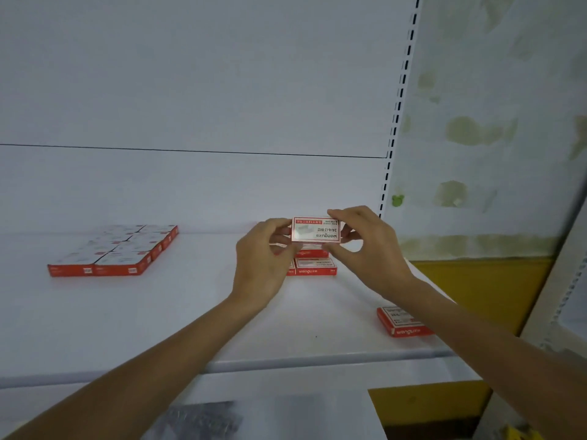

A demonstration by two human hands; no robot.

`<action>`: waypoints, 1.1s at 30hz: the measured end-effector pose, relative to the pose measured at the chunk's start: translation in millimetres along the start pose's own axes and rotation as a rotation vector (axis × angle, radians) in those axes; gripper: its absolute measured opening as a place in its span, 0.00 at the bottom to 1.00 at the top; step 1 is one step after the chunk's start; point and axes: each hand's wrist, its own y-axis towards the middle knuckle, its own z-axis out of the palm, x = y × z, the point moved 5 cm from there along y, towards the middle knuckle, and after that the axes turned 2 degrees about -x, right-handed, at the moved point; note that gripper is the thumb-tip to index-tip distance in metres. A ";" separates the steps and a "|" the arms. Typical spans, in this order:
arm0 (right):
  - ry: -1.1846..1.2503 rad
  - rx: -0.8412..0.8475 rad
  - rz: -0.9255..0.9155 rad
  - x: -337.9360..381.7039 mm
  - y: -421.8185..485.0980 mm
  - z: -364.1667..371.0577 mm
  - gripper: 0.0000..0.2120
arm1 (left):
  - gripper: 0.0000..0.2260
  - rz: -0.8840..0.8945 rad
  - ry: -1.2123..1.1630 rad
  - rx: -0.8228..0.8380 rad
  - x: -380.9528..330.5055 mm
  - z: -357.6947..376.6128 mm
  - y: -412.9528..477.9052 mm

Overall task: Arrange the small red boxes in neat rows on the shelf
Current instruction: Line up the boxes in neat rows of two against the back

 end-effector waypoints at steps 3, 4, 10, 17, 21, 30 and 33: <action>0.015 0.000 -0.037 13.2 8.3 10.5 0.23 | 0.13 0.005 0.054 -0.060 7.5 -20.6 2.9; 0.013 0.009 -0.042 16.5 10.3 15.4 0.22 | 0.12 0.010 0.083 -0.075 10.4 -26.8 3.3; 0.058 0.114 -0.035 26.3 14.6 44.7 0.21 | 0.11 0.014 0.187 -0.066 27.3 -50.9 1.9; -0.009 0.222 0.097 8.4 17.5 69.2 0.22 | 0.13 -0.105 0.579 0.462 63.3 -44.1 -14.0; -0.058 0.300 0.142 1.0 11.2 80.0 0.19 | 0.17 -0.040 0.715 0.578 66.0 -37.8 -21.4; -0.173 0.464 0.184 -6.7 10.2 92.1 0.17 | 0.17 0.003 0.746 0.575 61.7 -35.6 -22.4; -0.193 0.450 0.207 -6.1 12.0 92.8 0.14 | 0.17 0.010 0.738 0.571 62.1 -36.1 -22.8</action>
